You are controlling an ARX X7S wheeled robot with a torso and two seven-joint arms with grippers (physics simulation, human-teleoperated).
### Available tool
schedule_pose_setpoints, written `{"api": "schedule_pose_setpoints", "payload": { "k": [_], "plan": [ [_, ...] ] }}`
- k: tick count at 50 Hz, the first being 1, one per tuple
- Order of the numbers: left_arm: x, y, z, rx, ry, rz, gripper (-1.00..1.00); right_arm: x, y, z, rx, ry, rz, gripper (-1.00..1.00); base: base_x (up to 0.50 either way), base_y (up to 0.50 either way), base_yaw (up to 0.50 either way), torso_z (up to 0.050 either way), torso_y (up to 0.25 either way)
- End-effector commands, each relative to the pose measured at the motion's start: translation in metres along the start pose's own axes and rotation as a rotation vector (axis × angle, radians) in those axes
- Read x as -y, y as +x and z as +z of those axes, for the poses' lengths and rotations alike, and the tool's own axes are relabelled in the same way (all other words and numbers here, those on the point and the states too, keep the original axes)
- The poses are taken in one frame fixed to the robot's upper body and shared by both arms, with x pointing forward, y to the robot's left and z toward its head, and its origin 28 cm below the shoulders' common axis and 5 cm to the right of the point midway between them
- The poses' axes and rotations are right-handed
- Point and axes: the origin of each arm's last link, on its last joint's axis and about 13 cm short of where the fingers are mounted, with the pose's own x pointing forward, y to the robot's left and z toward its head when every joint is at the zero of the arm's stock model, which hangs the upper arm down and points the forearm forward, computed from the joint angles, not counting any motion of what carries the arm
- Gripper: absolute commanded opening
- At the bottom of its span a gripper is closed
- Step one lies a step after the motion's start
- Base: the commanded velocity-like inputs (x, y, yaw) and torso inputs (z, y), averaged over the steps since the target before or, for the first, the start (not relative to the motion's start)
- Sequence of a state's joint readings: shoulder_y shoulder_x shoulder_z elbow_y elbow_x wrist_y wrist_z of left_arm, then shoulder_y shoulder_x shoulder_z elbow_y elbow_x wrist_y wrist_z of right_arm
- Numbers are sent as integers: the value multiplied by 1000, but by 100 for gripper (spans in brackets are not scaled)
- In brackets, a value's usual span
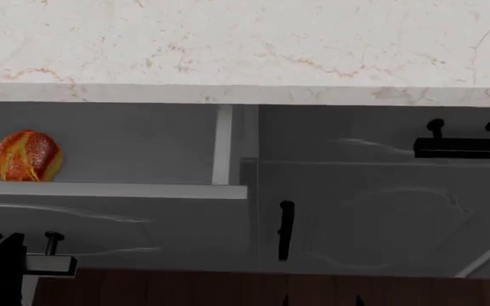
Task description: Open the left drawer.
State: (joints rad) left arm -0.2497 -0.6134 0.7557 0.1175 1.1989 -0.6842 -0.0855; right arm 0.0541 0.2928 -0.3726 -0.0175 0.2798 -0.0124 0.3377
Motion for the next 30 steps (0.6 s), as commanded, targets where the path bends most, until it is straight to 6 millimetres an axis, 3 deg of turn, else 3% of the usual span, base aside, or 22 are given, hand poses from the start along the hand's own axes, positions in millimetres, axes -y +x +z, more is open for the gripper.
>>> {"api": "schedule_pose_setpoints", "payload": {
  "k": [1,30],
  "plan": [
    [2,-2,-1,0,-8,16,-100,0,0,1,1,-1,2,100,-191,0,0,0,0],
    [2,-2,0,8,-9,15,-100,1,0,1,6,4,-4,100,-189,0,0,0,0]
  ]
}}
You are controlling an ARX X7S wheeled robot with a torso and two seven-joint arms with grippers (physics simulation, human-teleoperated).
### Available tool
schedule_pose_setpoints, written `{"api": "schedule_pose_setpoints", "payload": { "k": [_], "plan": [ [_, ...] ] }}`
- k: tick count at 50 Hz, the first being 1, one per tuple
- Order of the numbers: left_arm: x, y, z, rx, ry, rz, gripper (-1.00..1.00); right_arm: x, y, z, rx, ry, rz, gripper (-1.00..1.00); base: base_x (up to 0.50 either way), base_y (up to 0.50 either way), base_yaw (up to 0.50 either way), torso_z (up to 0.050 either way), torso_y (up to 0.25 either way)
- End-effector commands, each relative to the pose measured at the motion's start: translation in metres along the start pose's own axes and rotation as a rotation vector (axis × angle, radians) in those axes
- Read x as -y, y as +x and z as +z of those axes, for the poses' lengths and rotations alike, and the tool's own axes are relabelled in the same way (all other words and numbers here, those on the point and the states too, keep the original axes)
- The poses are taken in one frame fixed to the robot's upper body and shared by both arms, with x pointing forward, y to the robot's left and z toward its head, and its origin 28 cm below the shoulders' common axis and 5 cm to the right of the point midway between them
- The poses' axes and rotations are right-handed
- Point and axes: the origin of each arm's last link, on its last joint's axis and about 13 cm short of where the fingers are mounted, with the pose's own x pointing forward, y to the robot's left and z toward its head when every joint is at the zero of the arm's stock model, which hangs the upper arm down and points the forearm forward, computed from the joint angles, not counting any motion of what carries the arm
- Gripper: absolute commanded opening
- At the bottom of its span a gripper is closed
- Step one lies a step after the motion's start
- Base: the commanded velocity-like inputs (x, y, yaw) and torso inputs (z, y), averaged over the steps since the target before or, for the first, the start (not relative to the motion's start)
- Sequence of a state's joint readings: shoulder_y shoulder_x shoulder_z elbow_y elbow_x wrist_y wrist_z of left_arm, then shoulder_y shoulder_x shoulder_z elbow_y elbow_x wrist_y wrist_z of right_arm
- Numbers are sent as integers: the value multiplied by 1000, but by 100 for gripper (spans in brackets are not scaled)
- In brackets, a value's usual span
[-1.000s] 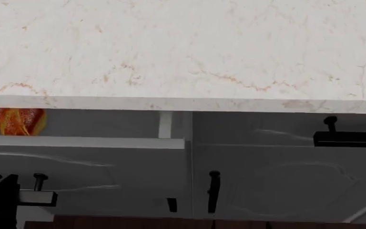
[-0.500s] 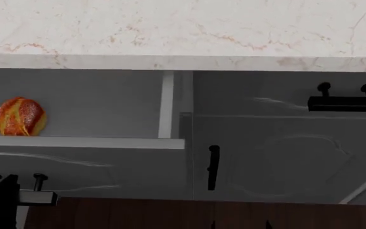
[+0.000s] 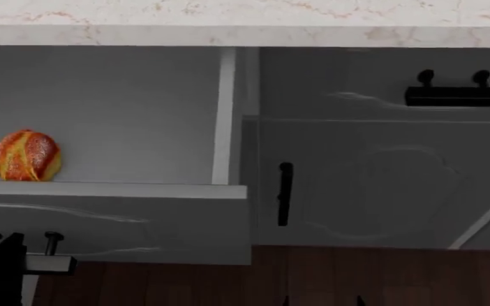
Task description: Open the left drawer.
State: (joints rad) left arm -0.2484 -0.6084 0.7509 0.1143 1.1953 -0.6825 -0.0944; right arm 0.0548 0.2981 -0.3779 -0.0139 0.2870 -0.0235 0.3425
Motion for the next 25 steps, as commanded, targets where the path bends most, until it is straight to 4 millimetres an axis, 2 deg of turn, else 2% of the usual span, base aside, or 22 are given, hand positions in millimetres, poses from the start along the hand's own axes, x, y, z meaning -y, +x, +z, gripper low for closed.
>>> {"api": "schedule_pose_setpoints", "payload": {
  "k": [1,25],
  "plan": [
    [1,-2,-1,9,-7,10,-100,0,0,-1,0,1,-2,100,-188,0,0,0,0],
    [-1,-1,1,17,-12,18,-100,0,0,-1,-1,2,3,100,-188,0,0,0,0]
  ]
}}
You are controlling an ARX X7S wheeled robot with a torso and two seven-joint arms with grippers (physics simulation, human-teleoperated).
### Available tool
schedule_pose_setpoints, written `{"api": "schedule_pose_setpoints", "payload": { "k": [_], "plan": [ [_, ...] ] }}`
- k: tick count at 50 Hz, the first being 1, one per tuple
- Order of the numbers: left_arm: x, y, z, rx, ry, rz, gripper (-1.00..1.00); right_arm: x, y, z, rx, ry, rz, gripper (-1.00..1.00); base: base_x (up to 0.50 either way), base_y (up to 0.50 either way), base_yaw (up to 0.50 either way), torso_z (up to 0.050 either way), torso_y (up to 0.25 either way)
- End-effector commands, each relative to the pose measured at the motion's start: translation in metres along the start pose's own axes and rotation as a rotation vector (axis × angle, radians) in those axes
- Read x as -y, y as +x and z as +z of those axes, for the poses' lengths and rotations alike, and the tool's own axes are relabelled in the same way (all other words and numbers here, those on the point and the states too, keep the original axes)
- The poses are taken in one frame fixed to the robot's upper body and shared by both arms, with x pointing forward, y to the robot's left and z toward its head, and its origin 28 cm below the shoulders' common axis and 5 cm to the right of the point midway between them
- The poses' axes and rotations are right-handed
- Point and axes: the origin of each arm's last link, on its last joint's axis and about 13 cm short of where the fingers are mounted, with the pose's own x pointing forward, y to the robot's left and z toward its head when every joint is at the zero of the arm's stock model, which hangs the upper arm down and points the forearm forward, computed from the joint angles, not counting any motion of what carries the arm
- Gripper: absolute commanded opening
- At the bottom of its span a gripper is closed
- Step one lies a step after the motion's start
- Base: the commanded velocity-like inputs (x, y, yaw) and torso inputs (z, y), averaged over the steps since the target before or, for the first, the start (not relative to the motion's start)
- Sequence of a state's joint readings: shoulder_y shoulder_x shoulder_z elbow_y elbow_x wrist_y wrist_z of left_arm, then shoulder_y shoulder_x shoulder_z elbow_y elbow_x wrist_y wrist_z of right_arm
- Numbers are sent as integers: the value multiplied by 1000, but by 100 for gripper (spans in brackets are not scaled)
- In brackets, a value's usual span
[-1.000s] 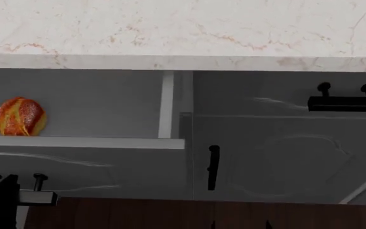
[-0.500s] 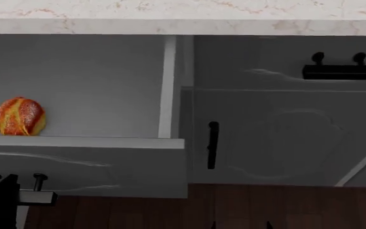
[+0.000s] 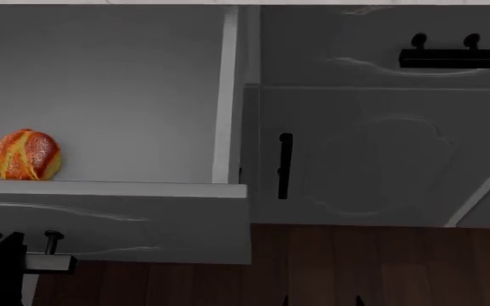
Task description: Open the left drawer.
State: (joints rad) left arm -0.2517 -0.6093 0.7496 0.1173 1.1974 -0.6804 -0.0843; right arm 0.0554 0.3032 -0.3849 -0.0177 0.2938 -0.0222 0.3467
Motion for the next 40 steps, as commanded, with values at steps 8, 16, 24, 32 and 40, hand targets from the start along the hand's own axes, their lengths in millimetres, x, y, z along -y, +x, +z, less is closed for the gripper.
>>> {"api": "schedule_pose_setpoints", "payload": {
  "k": [8,16,24,32,40],
  "plan": [
    [1,-3,3,15,-13,19,-100,0,0,-1,0,0,3,100,-187,0,0,0,0],
    [-1,-3,2,15,-13,22,-100,0,0,0,2,0,2,100,-186,0,0,0,0],
    [0,-3,2,17,-13,20,-100,0,0,0,2,0,2,100,-186,0,0,3,0],
    [1,-3,3,20,-15,19,-100,0,0,0,0,1,4,100,-188,0,0,0,0],
    [0,-2,3,23,-16,20,-100,0,0,-1,-1,0,4,100,-188,0,0,0,0]
  ]
}}
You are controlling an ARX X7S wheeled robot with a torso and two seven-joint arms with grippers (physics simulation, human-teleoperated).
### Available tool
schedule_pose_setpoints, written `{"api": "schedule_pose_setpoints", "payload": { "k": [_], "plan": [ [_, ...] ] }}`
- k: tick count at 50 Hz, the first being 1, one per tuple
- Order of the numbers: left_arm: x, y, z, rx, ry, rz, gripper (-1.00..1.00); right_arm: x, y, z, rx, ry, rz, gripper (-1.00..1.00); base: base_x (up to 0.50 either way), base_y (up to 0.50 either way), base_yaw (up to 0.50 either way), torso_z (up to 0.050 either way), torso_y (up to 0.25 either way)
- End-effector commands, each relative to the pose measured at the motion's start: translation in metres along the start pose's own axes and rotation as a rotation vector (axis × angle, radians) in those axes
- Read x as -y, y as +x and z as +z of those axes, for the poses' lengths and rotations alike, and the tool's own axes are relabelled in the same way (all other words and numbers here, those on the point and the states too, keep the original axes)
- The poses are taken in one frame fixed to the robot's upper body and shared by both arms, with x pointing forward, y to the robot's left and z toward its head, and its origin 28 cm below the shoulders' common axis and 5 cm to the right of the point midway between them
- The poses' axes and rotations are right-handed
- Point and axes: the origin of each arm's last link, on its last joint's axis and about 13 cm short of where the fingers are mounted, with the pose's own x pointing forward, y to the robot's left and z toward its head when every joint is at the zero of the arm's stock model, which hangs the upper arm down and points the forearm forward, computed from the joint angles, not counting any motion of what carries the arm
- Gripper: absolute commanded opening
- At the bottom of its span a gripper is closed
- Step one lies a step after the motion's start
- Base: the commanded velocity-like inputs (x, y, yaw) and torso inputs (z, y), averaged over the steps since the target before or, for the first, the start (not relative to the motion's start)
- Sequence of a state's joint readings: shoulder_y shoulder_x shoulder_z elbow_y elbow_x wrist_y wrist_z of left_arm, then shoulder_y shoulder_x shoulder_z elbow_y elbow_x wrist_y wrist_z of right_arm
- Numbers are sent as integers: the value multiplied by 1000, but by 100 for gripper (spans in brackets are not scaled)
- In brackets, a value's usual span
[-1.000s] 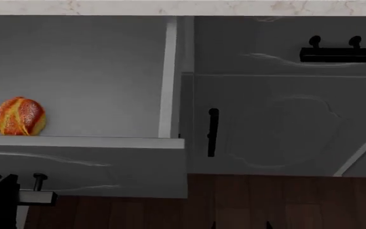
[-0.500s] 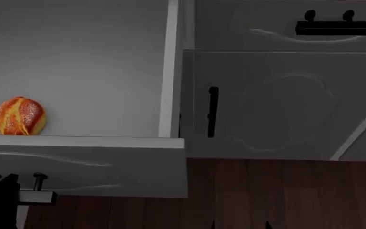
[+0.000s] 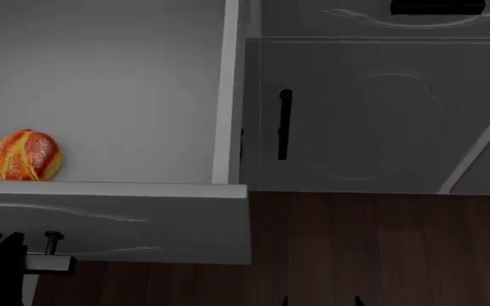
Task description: Open the left drawer.
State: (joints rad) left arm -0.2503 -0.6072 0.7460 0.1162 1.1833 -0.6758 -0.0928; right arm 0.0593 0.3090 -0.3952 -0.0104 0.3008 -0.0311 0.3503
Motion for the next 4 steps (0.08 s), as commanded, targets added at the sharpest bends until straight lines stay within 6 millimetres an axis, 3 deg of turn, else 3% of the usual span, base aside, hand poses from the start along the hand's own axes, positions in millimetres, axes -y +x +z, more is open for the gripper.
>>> {"api": "schedule_pose_setpoints", "payload": {
  "k": [1,4],
  "plan": [
    [0,-2,3,22,-2,21,-100,0,0,0,-1,0,1,100,-188,0,0,0,0],
    [0,-2,3,22,-3,22,-100,0,0,-7,-2,-1,1,100,-188,0,0,0,0]
  ]
}}
